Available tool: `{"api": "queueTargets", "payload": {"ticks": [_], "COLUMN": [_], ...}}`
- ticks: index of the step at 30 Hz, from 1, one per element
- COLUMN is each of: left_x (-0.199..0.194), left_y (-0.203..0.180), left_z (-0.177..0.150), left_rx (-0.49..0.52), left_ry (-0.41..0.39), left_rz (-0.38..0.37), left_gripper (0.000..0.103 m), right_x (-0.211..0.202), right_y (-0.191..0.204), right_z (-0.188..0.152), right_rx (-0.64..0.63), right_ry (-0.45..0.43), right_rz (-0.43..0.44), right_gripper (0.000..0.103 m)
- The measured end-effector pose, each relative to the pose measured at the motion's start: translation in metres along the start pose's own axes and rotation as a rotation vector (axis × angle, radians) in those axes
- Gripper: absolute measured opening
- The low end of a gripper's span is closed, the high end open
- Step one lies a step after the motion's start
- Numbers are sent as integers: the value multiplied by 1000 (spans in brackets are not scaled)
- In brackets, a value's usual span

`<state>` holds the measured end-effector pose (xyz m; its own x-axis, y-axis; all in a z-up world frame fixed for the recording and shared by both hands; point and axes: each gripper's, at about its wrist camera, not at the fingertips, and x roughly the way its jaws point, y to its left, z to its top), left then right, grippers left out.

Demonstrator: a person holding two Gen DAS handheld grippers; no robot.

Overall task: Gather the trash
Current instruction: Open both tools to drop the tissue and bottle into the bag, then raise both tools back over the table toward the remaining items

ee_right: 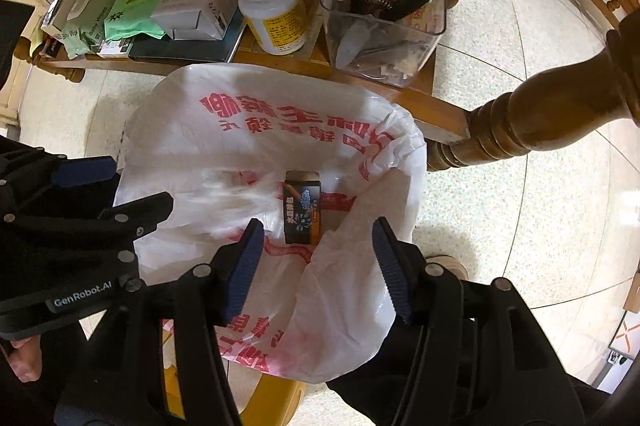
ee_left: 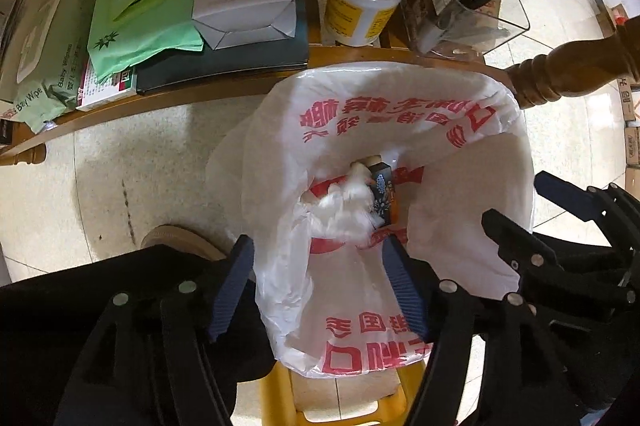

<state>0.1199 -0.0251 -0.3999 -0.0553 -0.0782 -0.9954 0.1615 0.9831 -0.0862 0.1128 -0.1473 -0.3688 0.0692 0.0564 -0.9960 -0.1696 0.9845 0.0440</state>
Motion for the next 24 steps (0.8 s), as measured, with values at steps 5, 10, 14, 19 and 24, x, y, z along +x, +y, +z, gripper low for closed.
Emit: {"api": "queueTargets", "payload": {"ticks": [5,10,14,19,24], "left_x": [-2,-11,-26,-77,-152], "left_y": [-2,-10,-16,-18,-19], "left_z": [-1,-6,-16,-40,-66], "left_rx": [23,64,109,154,216], "left_ry": [-21,-59,-93,-147,-214], "left_rz": [39,108,167,114,79], "left_gripper": [70,72,73,80,84], "right_x": [-7,-13,-28,-86,-174], "right_y": [0,5,7,7,-5], "right_z": [0,-5,-14,-37,-56], "right_rx": [-3,-9,-4,-9,1], "right_ry": [-15,-18,-23,-101,-227], "right_rz": [-5,-8,4,66,124], "right_gripper": [63,63,73,84,88]}}
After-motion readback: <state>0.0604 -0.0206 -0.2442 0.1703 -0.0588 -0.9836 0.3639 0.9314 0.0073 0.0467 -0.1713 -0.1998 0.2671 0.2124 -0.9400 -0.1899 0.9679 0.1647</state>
